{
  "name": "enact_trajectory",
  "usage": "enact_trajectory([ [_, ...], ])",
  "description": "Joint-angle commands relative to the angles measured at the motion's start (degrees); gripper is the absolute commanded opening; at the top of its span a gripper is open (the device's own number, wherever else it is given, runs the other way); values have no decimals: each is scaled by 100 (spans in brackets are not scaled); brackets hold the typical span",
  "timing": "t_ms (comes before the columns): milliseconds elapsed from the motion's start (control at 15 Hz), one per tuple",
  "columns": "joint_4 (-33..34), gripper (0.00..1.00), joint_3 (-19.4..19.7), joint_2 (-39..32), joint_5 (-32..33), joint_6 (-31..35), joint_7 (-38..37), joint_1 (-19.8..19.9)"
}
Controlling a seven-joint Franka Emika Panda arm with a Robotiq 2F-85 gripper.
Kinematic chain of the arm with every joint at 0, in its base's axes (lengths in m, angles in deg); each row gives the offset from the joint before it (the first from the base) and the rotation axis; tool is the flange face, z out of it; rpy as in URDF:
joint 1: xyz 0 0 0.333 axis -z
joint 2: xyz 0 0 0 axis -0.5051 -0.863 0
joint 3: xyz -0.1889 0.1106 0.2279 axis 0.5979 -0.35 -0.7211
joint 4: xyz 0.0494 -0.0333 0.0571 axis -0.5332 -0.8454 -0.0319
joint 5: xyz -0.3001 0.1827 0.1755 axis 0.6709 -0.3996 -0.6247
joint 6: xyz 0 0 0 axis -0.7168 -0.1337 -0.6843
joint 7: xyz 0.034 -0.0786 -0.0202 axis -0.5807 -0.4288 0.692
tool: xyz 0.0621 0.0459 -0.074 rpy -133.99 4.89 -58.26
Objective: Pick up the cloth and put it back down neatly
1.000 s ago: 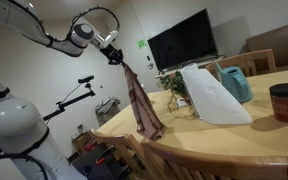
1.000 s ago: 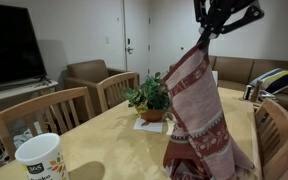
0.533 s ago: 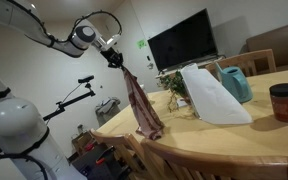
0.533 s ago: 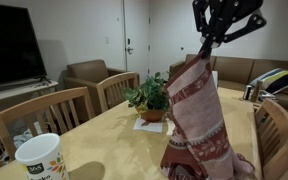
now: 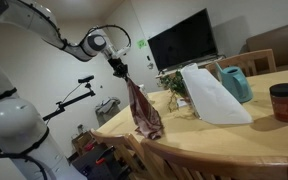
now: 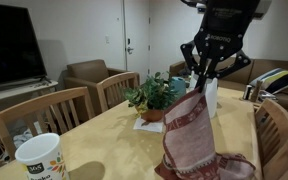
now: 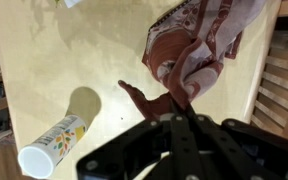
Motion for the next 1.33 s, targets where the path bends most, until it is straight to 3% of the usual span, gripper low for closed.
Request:
enact_trajectory([
  [0,431,1,-175,-387,297,-253,63,278],
  [333,707,1,-176,-691,1111,111,-76,536],
  [867,561,3,-257,-656,935,124,-27,602],
  [1267,1057,1,-330,-1126,1076,-222,144,572],
])
